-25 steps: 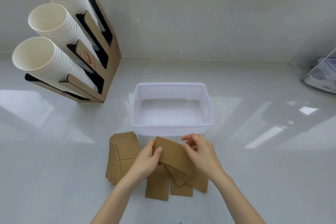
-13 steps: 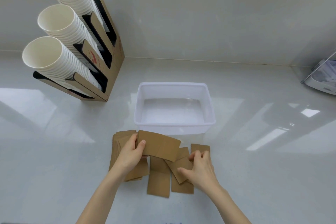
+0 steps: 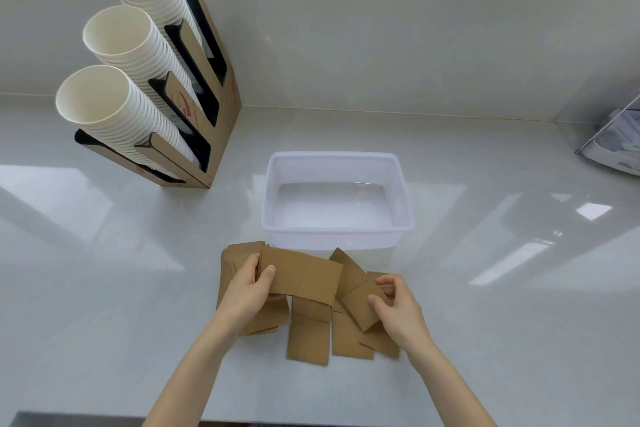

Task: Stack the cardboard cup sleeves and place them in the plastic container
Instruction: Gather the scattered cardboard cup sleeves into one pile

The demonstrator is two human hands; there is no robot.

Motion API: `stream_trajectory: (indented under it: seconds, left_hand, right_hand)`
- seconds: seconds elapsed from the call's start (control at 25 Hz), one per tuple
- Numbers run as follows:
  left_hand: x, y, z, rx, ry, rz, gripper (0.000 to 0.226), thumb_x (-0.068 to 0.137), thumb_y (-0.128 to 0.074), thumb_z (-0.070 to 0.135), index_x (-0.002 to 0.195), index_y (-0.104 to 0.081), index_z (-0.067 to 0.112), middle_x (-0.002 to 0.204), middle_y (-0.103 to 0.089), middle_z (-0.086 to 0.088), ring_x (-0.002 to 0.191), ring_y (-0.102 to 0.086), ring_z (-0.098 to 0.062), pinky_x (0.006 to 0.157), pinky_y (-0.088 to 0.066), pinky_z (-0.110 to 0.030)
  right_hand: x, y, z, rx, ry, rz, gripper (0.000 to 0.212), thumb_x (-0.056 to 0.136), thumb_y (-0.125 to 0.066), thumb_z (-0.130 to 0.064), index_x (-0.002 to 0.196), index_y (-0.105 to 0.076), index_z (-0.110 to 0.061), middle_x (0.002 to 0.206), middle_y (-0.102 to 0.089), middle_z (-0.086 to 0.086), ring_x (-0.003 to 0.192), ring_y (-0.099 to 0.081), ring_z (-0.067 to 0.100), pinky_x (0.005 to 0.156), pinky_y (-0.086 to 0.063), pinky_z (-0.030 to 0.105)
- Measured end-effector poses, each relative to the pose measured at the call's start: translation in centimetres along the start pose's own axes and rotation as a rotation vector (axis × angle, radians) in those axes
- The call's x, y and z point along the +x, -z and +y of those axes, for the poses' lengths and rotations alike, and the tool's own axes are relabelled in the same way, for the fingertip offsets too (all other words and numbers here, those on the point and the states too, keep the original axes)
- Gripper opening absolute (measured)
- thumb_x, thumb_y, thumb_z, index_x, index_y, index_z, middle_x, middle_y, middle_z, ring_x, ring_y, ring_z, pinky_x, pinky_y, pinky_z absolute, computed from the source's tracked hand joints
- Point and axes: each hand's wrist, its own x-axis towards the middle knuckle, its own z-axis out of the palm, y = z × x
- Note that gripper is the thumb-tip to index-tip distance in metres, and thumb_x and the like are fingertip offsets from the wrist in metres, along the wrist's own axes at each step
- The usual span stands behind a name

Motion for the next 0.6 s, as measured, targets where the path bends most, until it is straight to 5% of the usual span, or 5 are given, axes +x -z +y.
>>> stream_trajectory:
  seconds: [0.16,0.36,0.6]
  left_hand:
    - [-0.4,0.2,0.0,0.01,0.013,-0.011,0.018,0.094,-0.038,0.017,0.089,-0.051,0.029,0.095,-0.059,0.009,0.087,-0.06,-0.01,0.06,-0.05,-0.014]
    - [-1.0,-0.4,0.1,0.029,0.032,-0.049,0.023,0.094,-0.037,0.017,0.083,-0.049,0.033,0.094,-0.06,0.008,0.084,-0.062,-0.01,0.06,-0.05,-0.017]
    - [-1.7,-0.8,0.0,0.017,0.078,-0.053,0.02,0.094,-0.036,0.02,0.084,-0.051,0.029,0.093,-0.061,0.006,0.06,-0.067,-0.01,0.076,-0.054,-0.03]
  right_hand:
    - [0.0,2.0,-0.4,0.316,-0.013,0.092,0.011,0.089,-0.052,-0.012,0.098,-0.054,-0.019,0.099,-0.06,0.003,0.085,-0.057,0.014,0.074,-0.047,0.028]
    - [-0.7,2.6,-1.2,0.413,0.036,0.089,0.013,0.09,-0.05,-0.016,0.095,-0.058,-0.025,0.103,-0.062,0.009,0.096,-0.057,0.023,0.089,-0.047,0.041]
    - [-1.3,1.9,-1.9,0.479,0.152,0.291,0.019,0.09,-0.049,-0.016,0.085,-0.059,-0.031,0.077,-0.052,-0.001,0.076,-0.047,0.018,0.066,-0.042,0.024]
